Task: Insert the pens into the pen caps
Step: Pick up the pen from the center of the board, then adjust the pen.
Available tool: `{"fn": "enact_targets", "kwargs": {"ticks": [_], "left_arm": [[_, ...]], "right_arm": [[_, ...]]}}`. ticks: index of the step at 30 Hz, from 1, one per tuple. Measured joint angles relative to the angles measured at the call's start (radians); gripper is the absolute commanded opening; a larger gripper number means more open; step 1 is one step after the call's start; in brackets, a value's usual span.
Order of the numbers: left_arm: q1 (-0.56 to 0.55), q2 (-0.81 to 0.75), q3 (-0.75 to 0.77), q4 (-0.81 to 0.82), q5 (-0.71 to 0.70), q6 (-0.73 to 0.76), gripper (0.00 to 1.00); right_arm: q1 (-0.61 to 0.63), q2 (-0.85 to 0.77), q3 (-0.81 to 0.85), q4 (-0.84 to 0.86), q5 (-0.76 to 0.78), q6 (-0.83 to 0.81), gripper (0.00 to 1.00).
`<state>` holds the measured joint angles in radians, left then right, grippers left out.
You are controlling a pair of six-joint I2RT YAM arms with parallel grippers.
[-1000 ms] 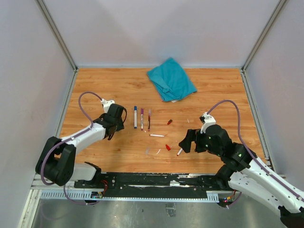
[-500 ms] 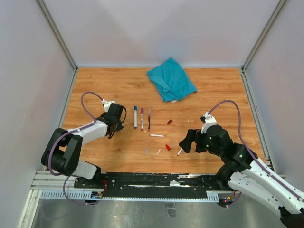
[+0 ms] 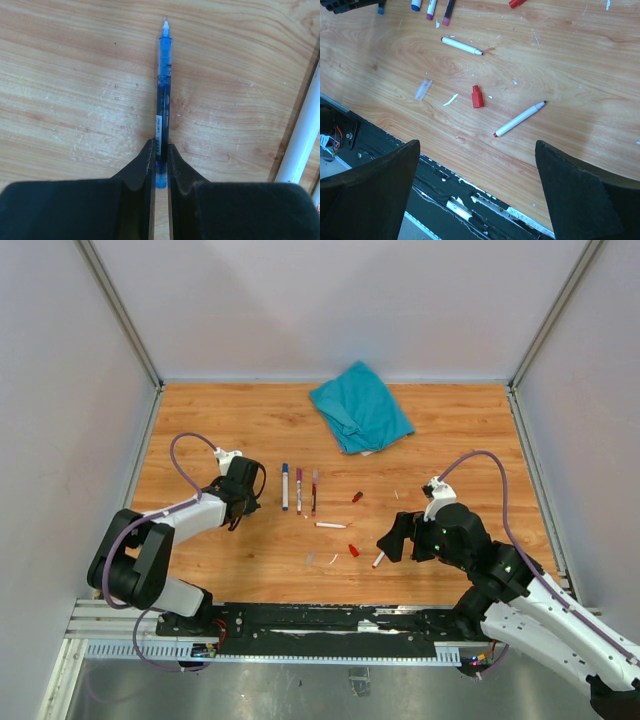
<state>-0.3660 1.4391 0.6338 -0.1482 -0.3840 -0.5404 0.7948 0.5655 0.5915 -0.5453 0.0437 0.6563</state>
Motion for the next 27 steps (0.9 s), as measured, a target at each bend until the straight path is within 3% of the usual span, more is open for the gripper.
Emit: {"fn": "enact_targets", "kwargs": {"ticks": [8, 17, 27], "left_arm": [[0.000, -0.083, -0.003, 0.002, 0.048, 0.045, 0.01], [-0.016, -0.422, -0.099, 0.058, 0.177, 0.064, 0.01], [-0.256, -0.638, -0.175, 0.141, 0.298, -0.008, 0.00]], "right_arm": [[0.000, -0.006, 0.000, -0.001, 0.000, 0.000, 0.98], [0.000, 0.016, 0.000, 0.068, 0.001, 0.026, 0.96], [0.000, 0.133, -0.002, 0.309, -0.028, 0.096, 0.89]]}}
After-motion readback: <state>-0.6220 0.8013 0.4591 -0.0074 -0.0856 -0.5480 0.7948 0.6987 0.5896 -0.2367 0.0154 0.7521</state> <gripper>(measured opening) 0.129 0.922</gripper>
